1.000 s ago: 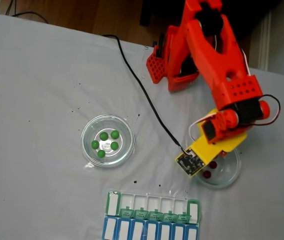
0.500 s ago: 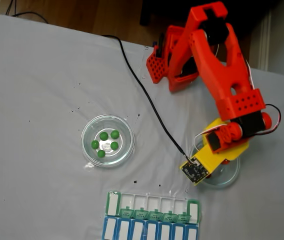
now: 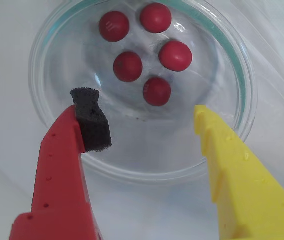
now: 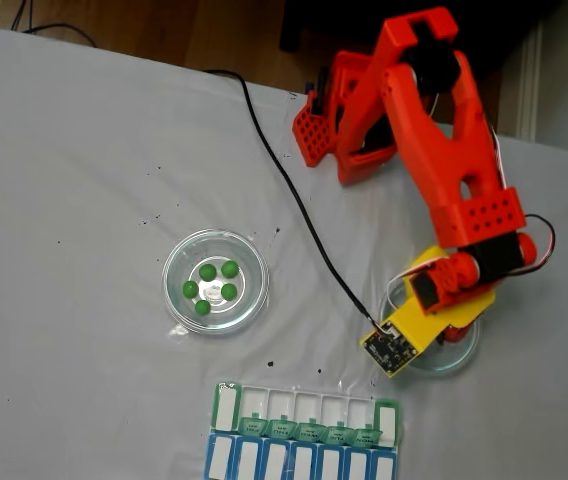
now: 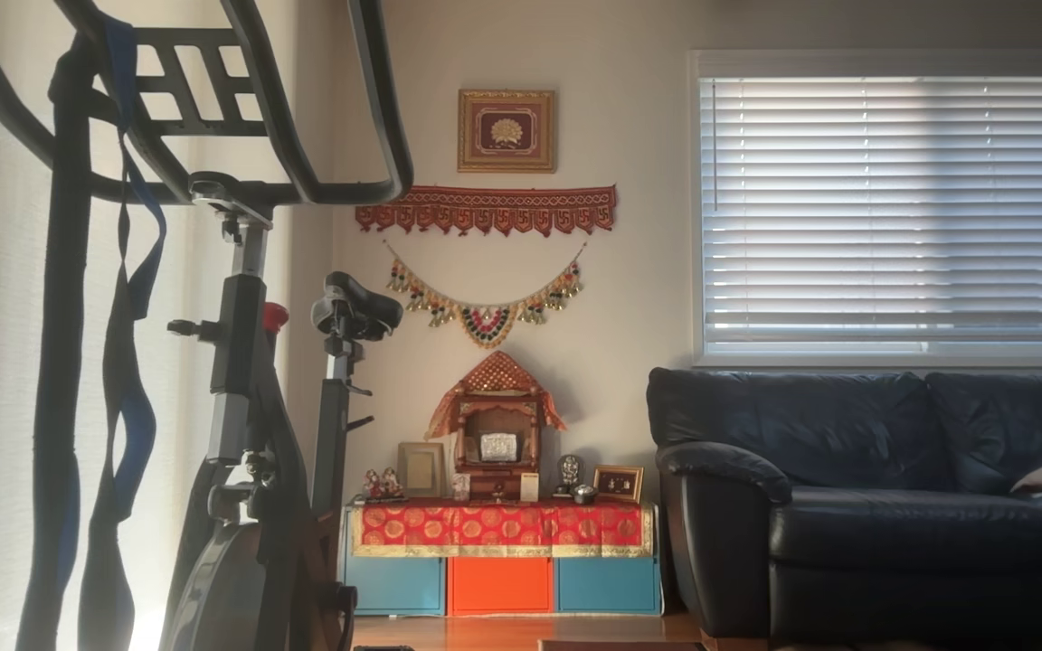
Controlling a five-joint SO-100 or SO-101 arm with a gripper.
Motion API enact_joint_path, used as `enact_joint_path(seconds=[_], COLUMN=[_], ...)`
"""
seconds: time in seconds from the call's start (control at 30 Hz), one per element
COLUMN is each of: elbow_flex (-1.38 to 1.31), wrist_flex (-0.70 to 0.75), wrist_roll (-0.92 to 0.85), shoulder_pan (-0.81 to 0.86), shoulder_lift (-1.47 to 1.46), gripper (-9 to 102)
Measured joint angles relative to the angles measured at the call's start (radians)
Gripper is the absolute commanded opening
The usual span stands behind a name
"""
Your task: Sort medicines into box.
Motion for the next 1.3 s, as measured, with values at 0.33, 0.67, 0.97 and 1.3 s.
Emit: enact_joint_path(seconds=[0.33, 0.67, 0.97, 1.3], elbow_flex=[0.034, 0.046, 0.061, 0.087], wrist_flex=[-0.067, -0.135, -0.19, -0.219], wrist_roll=[0.015, 0.014, 0.014, 0.014], shoulder_pan=[0.0, 0.0, 0.015, 0.012], shoulder_lift=[-0.058, -0.149, -0.16, -0.16], gripper=[27, 26, 24, 24])
